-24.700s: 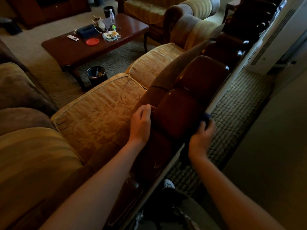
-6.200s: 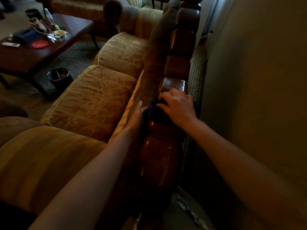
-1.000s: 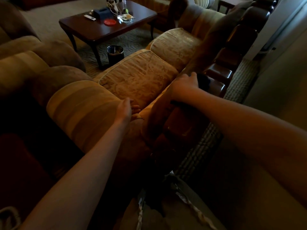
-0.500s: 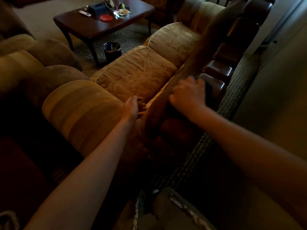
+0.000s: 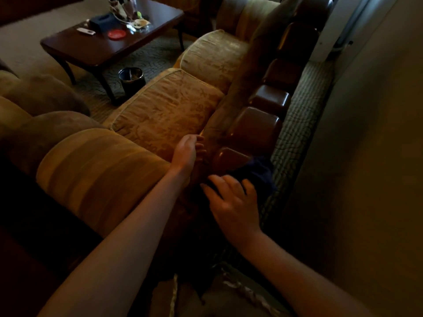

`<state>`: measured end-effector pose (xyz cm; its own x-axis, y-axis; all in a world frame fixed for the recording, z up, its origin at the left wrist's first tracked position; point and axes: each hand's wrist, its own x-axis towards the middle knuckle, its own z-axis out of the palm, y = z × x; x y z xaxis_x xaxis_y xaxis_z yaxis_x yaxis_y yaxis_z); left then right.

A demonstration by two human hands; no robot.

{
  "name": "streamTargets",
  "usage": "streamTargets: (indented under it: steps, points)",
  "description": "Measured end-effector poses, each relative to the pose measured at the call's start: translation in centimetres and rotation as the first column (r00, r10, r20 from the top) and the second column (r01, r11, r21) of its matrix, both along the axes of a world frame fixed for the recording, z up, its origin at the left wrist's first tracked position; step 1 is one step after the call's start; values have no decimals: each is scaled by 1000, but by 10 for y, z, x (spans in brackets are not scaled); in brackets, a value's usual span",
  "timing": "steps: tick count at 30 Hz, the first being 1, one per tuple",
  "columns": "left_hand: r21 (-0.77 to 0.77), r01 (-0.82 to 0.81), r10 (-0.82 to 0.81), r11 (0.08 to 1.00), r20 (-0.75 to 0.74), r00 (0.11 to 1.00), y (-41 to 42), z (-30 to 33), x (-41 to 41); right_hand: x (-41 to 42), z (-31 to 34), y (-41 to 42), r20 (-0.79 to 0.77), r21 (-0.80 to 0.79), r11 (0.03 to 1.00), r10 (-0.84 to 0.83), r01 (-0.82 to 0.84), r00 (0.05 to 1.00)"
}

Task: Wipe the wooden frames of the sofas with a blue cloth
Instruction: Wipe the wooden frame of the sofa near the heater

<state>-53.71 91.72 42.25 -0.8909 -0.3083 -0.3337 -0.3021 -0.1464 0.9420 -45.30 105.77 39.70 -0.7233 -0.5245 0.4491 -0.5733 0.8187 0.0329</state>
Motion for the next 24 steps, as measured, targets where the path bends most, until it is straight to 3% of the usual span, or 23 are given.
streamTargets:
  steps: [3, 7, 10, 13, 17, 22, 24]
  points:
    - [-49, 68, -69, 997, -30, 997, 2, 8, -7, -55, 29, 8, 78, -114, 974, -186, 194, 979]
    - [-72, 200, -201, 977, -1, 980, 9, 18, -13, -120, 56, 30, 353, -270, 798, -439, 539, 826]
    - [-155, 308, -305, 939, 44, 951, 17, 12, -14, -99, 41, 30, 354, -443, 688, -454, 575, 817]
    - [-348, 346, -338, 871, 84, 937, 23, 1, -7, -34, 9, 15, 371, -608, 522, -479, 598, 796]
    - [-443, 303, -318, 844, 42, 947, 26, -4, 5, 36, -16, -28, 317, -579, 499, -590, 644, 742]
    - [-425, 341, -354, 838, 52, 934, 26, -3, 4, -23, 19, -30, 347, -643, 337, -673, 688, 654]
    - [-420, 346, -363, 839, 42, 931, 25, -4, 5, -65, 35, -11, 476, -648, 234, -619, 725, 625]
